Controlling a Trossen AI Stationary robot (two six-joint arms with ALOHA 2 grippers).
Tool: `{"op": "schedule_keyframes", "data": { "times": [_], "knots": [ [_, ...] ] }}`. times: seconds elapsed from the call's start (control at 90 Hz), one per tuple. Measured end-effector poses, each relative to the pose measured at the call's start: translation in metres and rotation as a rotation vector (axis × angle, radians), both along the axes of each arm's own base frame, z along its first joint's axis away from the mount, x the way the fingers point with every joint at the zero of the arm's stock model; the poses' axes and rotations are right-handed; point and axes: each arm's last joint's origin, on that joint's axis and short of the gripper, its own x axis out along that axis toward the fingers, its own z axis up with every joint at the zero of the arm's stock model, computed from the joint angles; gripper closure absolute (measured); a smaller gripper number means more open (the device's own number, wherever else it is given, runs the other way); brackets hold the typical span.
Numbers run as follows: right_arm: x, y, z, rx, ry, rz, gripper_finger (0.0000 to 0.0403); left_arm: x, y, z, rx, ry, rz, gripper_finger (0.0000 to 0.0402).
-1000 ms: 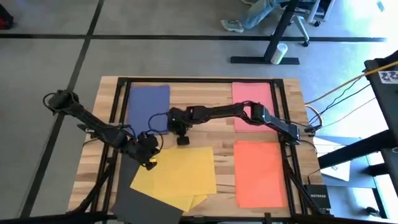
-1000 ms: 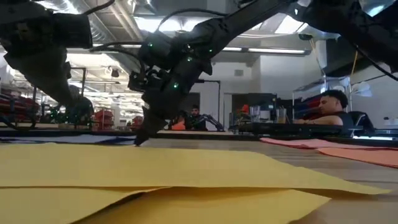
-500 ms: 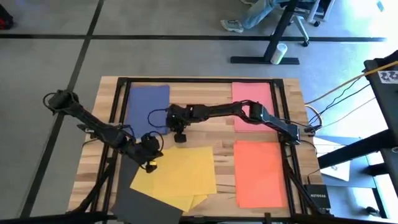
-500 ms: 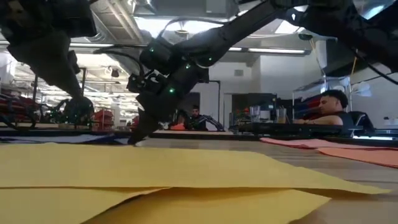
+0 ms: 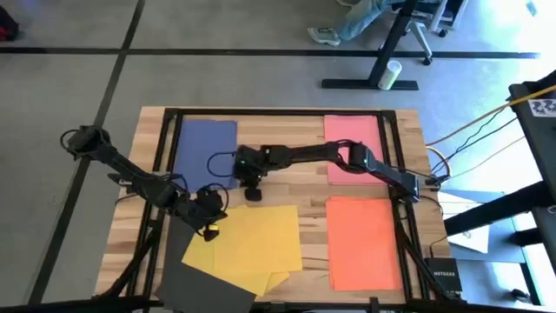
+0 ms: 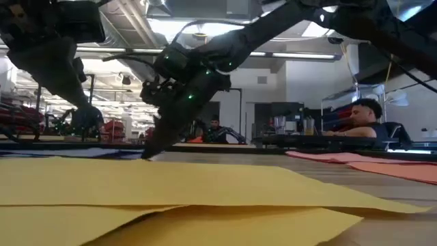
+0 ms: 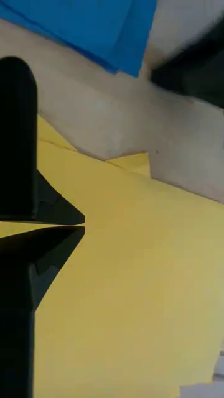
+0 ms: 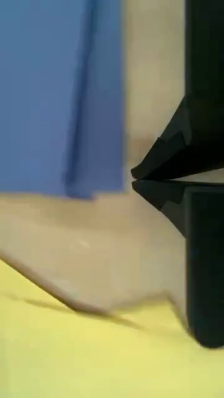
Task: Organize paper
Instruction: Move the blue papers to the top left of the table
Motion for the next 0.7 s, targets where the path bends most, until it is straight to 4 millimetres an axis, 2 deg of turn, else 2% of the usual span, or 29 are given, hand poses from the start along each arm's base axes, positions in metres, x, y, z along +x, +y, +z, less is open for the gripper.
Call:
{"op": "schedule_keyframes", "data": {
  "times": [0.389, 0.7],
  "knots": [
    [0.008, 0.000, -0.006, -0.019, -0.089, 0.023, 0.0402, -0.004, 0.002, -0.003, -0.033, 0.056, 0.054, 0.0402],
    [0.011, -0.001, -0.008, -0.028, -0.120, 0.021, 0.0402, -0.006, 0.025, -0.009, 0.014, 0.158, 0.190, 0.0402]
  ]
}}
